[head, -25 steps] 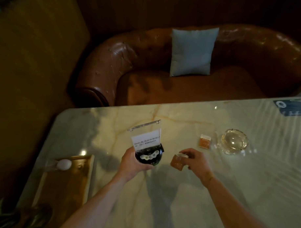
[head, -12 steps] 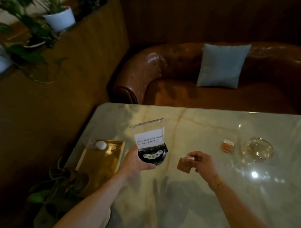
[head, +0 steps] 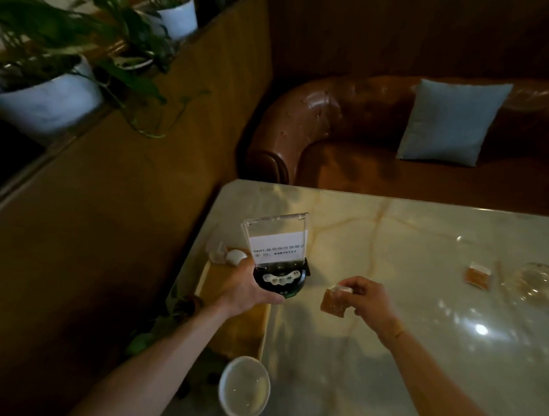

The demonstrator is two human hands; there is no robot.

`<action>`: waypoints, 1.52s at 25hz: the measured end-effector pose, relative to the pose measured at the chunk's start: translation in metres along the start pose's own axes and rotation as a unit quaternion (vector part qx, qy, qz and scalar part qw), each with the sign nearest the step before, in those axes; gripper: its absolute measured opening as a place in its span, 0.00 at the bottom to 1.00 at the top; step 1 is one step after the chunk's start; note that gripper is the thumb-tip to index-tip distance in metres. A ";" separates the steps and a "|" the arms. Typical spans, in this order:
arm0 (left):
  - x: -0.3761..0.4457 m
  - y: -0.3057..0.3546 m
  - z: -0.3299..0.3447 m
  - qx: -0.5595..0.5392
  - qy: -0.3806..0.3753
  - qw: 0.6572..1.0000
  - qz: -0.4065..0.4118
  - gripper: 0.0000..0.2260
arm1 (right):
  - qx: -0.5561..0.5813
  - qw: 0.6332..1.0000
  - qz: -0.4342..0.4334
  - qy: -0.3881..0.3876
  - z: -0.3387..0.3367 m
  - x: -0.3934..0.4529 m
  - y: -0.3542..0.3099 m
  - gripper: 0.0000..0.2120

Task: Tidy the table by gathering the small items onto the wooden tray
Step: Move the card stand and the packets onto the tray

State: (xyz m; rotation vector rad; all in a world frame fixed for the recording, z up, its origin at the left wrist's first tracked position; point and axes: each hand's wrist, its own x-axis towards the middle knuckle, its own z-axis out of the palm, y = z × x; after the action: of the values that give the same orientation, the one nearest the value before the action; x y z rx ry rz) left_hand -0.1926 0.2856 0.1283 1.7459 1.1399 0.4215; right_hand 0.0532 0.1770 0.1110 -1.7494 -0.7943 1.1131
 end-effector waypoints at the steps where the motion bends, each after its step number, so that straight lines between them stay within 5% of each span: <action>1: 0.000 -0.005 -0.012 0.008 -0.012 1.000 0.002 0.34 | -0.005 1.000 -0.002 -0.001 0.012 0.000 -0.002 0.05; 12: 0.022 -0.069 -0.127 0.045 -0.058 0.997 -0.011 0.37 | -0.075 0.997 0.022 -0.012 0.127 0.014 -0.012 0.05; 17: 0.034 -0.095 -0.157 0.017 -0.065 0.997 -0.027 0.31 | -0.093 0.996 0.016 -0.013 0.147 0.024 -0.006 0.05; 34: 0.038 -0.186 -0.138 0.068 -0.064 0.993 -0.074 0.38 | -0.104 0.991 0.066 -0.053 0.210 0.078 0.034 0.09; 38: 0.047 -0.197 -0.130 0.119 -0.066 0.989 -0.055 0.38 | -0.224 0.972 0.051 -0.049 0.215 0.094 0.037 0.05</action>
State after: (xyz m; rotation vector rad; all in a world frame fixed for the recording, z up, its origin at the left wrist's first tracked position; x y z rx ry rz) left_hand -0.3596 0.4124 0.0104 1.8730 1.2233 0.1034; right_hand -0.1057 0.3155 0.0003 -2.1394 -1.0911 1.1564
